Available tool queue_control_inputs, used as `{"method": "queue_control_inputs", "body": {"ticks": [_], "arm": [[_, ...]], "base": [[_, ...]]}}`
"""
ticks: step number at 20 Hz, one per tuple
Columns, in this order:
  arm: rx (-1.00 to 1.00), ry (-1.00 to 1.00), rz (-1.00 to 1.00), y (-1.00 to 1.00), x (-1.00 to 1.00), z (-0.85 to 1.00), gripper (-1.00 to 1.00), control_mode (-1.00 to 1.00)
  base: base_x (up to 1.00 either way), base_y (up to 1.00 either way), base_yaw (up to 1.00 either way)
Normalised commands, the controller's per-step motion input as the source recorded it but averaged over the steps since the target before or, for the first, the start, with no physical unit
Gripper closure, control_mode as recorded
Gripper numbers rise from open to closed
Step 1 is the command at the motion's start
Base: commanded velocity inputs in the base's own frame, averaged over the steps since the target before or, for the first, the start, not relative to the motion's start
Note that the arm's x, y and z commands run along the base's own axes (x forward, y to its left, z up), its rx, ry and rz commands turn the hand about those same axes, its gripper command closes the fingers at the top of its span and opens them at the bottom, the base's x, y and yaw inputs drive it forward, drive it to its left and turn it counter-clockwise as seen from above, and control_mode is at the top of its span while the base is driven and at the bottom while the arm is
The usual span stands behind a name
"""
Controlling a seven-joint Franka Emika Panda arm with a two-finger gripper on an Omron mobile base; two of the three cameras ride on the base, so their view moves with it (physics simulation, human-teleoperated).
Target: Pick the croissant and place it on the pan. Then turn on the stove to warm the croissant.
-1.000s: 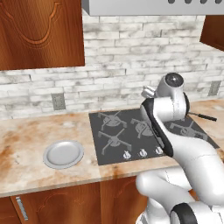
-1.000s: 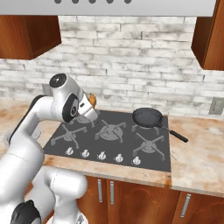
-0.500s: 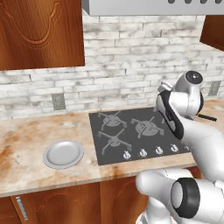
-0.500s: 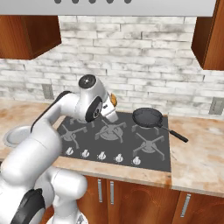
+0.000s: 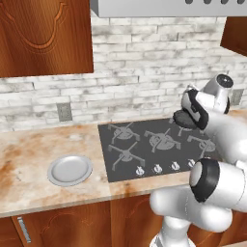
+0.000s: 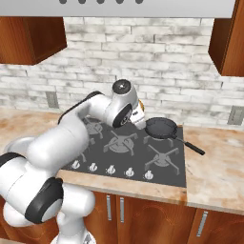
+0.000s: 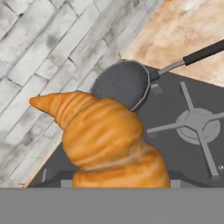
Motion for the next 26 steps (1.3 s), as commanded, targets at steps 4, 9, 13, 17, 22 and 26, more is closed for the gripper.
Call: {"method": "queue_control_inputs", "body": {"ticks": [4, 9, 13, 17, 22, 26], "arm": [[0.0, 0.02, 0.0, -0.28, 0.52, 0.0, 1.0, -1.0], [0.0, 0.07, -0.01, -0.19, 0.53, -0.04, 1.0, -1.0], [0.0, 0.08, 0.0, -0.24, 0.47, -0.16, 1.0, -1.0], [0.0, 0.09, 0.0, -0.22, 0.4, -0.24, 1.0, -1.0], [0.0, 0.06, -0.01, -0.15, 0.31, -0.41, 1.0, -1.0], [0.0, 0.04, -0.01, -0.11, 0.32, -0.43, 1.0, -1.0]], "base": [[0.0, 0.0, 0.0], [0.0, 0.0, 0.0], [0.0, 0.0, 0.0], [0.0, 0.0, 0.0], [0.0, 0.0, 0.0], [0.0, 0.0, 0.0]]}}
